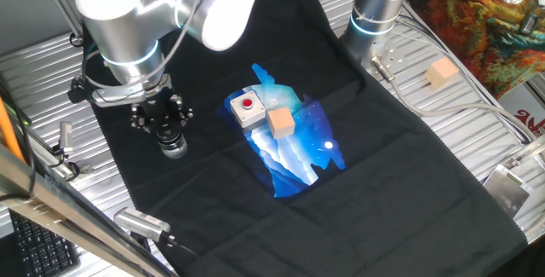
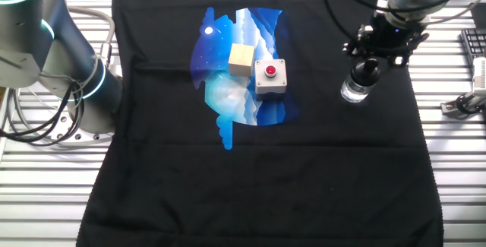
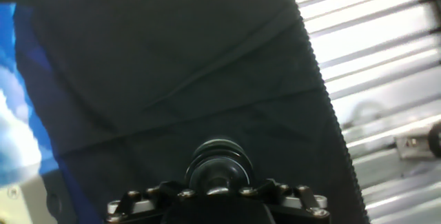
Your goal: Screw the lid onto the jar
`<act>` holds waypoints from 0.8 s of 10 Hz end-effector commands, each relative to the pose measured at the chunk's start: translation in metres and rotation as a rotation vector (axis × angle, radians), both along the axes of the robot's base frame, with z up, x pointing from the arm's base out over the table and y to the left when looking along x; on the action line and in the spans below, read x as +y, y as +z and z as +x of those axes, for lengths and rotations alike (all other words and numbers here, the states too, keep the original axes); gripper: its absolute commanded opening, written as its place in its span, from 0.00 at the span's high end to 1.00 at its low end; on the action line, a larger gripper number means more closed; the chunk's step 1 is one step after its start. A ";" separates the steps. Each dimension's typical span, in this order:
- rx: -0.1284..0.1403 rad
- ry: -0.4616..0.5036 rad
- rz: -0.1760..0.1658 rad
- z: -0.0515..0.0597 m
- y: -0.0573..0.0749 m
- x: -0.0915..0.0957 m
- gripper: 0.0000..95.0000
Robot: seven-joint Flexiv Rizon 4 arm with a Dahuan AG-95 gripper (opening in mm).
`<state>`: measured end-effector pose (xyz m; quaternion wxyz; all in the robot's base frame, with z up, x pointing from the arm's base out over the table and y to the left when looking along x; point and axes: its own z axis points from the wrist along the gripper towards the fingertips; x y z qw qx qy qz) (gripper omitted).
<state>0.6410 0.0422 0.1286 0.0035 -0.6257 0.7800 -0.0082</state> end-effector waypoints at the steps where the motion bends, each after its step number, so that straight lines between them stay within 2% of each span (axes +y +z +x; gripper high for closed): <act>1: -0.001 0.159 -0.021 0.000 0.000 0.000 0.20; 7: -0.009 0.354 -0.017 0.003 0.001 0.002 0.20; 8: -0.010 0.411 -0.018 0.003 0.001 0.003 0.20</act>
